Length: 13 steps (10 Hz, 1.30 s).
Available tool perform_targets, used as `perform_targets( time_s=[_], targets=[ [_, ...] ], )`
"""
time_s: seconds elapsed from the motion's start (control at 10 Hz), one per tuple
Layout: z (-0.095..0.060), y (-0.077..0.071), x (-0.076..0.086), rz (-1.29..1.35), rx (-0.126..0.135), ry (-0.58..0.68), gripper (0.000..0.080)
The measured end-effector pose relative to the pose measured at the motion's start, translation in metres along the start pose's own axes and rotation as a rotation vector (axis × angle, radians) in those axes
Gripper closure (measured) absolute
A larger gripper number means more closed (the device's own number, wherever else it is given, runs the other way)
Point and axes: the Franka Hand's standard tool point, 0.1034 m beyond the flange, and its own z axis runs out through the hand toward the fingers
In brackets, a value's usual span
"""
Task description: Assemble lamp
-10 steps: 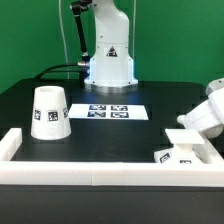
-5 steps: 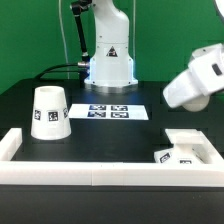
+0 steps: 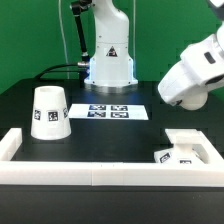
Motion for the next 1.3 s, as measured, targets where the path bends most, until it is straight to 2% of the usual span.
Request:
perform_targets(
  time_s=[0.1,0.3,0.5,0.7,0.9,1.0,1.1,1.3],
  targets=[
    [-0.008,0.011,-0.001,-0.005,-0.006,0.073,0.0223],
    [-0.027,0.031,-0.019,0.006,-0.017,0.199,0.0223],
    [-0.046,0.046,-0.025,0.027,-0.05,0.341,0.0223],
    [-0.042,0.049,-0.023,0.037,-0.066,0.443,0.0223],
    [-0.046,0.056,-0.018,0.041,-0.093,0.596,0.0223],
    [-0.047,0.054,-0.018,0.052,-0.08,0.609,0.0223],
    [-0.057,0.059,-0.014,0.056,-0.074,0.675,0.0223],
    [-0.063,0.066,-0.012,0.074,-0.083,0.779,0.0223]
  ],
)
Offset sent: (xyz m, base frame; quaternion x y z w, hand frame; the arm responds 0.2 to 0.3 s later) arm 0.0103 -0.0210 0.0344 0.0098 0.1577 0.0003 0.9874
